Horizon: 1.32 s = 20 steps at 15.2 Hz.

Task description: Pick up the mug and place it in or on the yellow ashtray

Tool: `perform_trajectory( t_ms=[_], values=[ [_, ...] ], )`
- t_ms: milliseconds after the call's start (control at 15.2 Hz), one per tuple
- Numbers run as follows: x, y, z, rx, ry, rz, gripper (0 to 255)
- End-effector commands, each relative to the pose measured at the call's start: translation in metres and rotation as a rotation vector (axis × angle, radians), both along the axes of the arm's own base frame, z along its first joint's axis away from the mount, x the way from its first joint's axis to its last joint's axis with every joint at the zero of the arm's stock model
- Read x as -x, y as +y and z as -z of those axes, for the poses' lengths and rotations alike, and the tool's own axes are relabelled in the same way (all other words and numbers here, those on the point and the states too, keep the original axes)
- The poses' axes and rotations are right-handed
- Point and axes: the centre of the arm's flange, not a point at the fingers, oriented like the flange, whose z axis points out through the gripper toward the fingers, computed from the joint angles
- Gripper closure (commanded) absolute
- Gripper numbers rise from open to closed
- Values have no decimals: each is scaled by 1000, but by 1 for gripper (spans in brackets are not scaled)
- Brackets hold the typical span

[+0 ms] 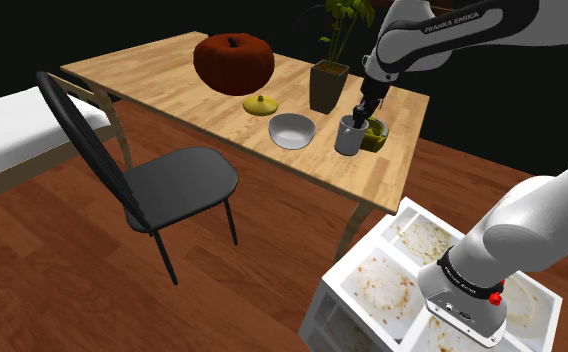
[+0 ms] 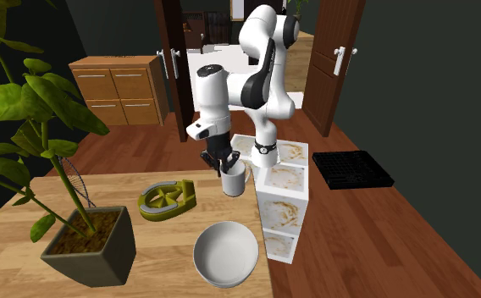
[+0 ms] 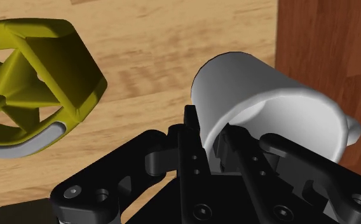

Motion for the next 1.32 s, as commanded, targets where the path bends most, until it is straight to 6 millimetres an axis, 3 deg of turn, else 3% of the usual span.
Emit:
perform_trajectory(
  t_ms=[0, 396, 1254],
  values=[
    [1, -1, -10, 0, 0, 0, 255],
    [1, -1, -42, 0, 0, 0, 255],
    [-37, -167, -59, 0, 0, 0, 255]
  ],
)
